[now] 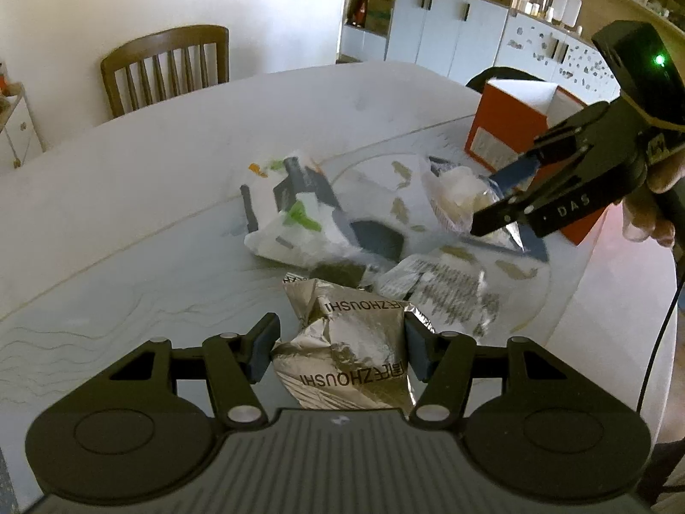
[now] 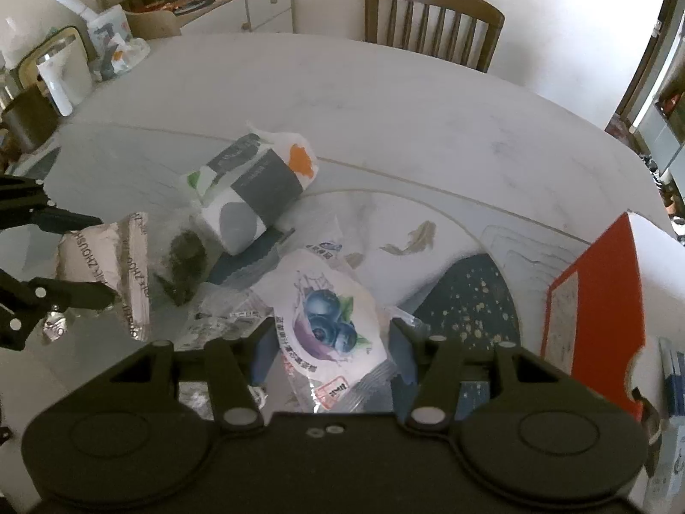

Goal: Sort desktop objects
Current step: 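Grasp the silver ZHOUSHI pouch with the left gripper while the right gripper grasps the blueberry bag, then carry the silver pouch and blueberry bag with both grippers over the shoebox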

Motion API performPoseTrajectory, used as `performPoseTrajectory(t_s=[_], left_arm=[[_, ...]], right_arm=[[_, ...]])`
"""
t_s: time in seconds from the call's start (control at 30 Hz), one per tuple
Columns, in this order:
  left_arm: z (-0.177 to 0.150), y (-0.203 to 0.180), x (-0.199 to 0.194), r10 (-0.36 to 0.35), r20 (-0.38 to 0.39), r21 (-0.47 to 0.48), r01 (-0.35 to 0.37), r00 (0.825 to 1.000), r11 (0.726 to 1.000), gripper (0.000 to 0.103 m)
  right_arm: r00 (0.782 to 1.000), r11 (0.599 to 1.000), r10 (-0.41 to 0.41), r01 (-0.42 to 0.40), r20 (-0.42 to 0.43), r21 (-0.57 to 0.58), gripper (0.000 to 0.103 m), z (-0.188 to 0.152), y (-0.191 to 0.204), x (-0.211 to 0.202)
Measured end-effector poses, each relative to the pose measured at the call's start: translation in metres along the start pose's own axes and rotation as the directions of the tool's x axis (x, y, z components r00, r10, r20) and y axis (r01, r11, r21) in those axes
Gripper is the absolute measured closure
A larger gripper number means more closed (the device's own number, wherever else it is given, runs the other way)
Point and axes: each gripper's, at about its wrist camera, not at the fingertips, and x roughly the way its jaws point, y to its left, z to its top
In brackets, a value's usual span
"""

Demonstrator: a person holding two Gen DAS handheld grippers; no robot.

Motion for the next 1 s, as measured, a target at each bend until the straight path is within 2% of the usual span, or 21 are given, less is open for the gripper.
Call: performPoseTrajectory(t_s=[0.67,1.0], left_arm=[[0.029,-0.056,-0.024,0.004,0.000,0.000,-0.004,1.000,1.000,0.043],[0.050,-0.090,-0.035,-0.017,0.032,0.013,0.017,0.999,1.000,0.043]], right_arm=[[0.998,0.999,0.008,-0.010,0.067,0.031,0.049,-0.032,-0.009,-0.078],[0.996,0.997,0.012,-0.019,0.089,0.079,0.049,-0.051,-0.022,-0.108]])
